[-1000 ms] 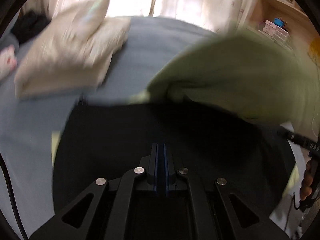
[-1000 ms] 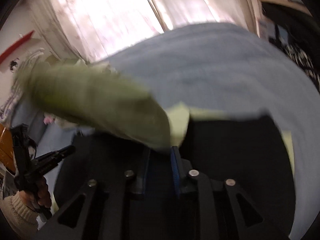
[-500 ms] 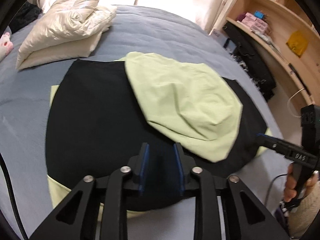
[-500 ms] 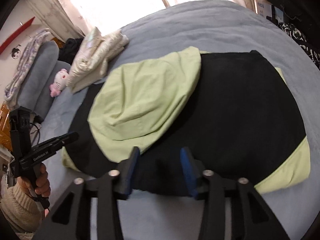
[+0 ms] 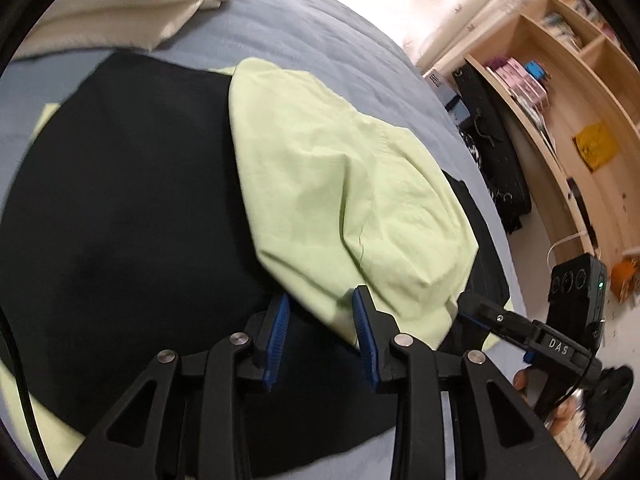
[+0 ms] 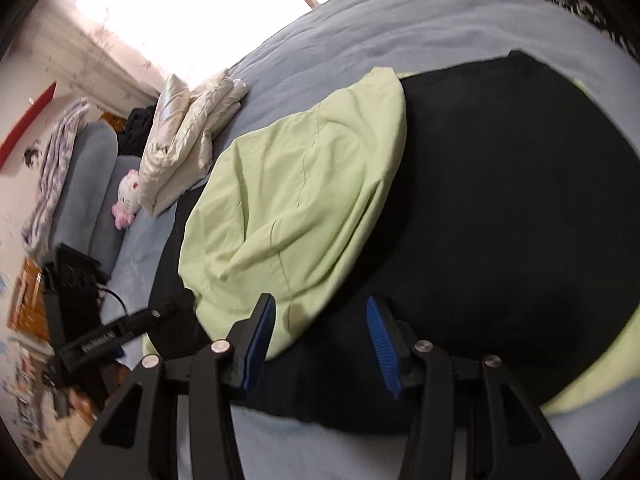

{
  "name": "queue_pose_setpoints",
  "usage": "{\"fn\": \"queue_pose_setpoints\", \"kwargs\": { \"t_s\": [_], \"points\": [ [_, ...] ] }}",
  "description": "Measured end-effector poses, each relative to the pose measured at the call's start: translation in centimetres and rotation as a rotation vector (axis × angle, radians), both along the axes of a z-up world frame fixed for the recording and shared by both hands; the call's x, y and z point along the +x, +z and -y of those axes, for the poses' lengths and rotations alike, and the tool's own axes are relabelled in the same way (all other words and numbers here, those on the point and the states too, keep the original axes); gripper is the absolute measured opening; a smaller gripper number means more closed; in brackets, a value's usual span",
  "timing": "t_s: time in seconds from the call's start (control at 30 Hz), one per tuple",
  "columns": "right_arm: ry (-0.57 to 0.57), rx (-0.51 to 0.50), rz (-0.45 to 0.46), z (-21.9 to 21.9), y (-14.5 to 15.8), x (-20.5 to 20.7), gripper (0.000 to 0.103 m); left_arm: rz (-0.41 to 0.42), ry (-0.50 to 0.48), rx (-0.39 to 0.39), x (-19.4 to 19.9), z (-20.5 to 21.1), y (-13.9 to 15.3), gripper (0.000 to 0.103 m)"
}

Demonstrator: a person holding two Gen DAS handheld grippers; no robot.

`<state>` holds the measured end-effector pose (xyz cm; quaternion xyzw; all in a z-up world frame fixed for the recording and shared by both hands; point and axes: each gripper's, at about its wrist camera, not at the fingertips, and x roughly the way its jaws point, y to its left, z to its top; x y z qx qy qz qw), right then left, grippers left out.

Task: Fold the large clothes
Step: 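Release the hood and smooth the green fabric flat with both tools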

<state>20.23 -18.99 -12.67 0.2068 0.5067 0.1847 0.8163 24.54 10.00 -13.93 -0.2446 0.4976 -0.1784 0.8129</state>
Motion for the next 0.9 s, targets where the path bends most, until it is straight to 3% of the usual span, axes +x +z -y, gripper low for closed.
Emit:
{"fn": "queue_pose_setpoints", "kwargs": {
  "t_s": [0.1,0.13,0.2,0.3,0.47,0.53,0.63,0.67,0.73,0.8,0.9],
  "points": [
    [0.000,0.020,-0.004,-0.6,-0.8,1.3,0.047,0.000,0.040,-0.036,0.9,0.2,-0.6,0.027],
    [0.002,0.021,-0.007,-0.8,-1.1,1.6,0.046,-0.003,0.057,-0.041,1.1,0.4,-0.8,0.019],
    [0.011,0.040,-0.004,-1.3,-1.5,2.1,0.024,-0.005,0.090,-0.047,1.3,0.9,-0.8,0.010],
    [0.023,0.027,0.025,-1.9,-1.0,2.0,0.006,0.022,0.122,0.014,0.6,2.3,0.5,0.006],
    [-0.027,0.099,0.062,0.4,1.0,0.2,0.006,0.027,0.111,0.050,-1.6,4.3,1.9,0.006],
    [-0.030,0.034,0.056,0.7,0.2,-0.4,0.006,-0.014,0.080,0.116,-1.8,6.0,0.6,0.007],
    [-0.043,-0.038,-0.012,0.6,-2.6,-0.4,0.007,-0.003,0.080,0.176,-2.2,6.8,-0.1,0.011],
    [-0.061,-0.014,-0.020,0.9,-2.9,-0.5,0.011,0.007,0.083,0.175,-2.4,6.8,0.2,0.013],
    [-0.087,0.020,-0.040,1.3,-2.6,-0.7,0.016,0.011,0.086,0.188,-2.8,6.5,0.9,0.029],
    [-0.090,0.015,-0.045,1.3,-1.9,-0.9,0.029,0.028,0.111,0.237,-3.5,6.1,1.9,0.032],
    [-0.129,-0.103,0.035,0.8,0.4,-2.1,0.030,0.085,0.149,0.316,-4.6,5.7,3.4,0.032]
  ]
}}
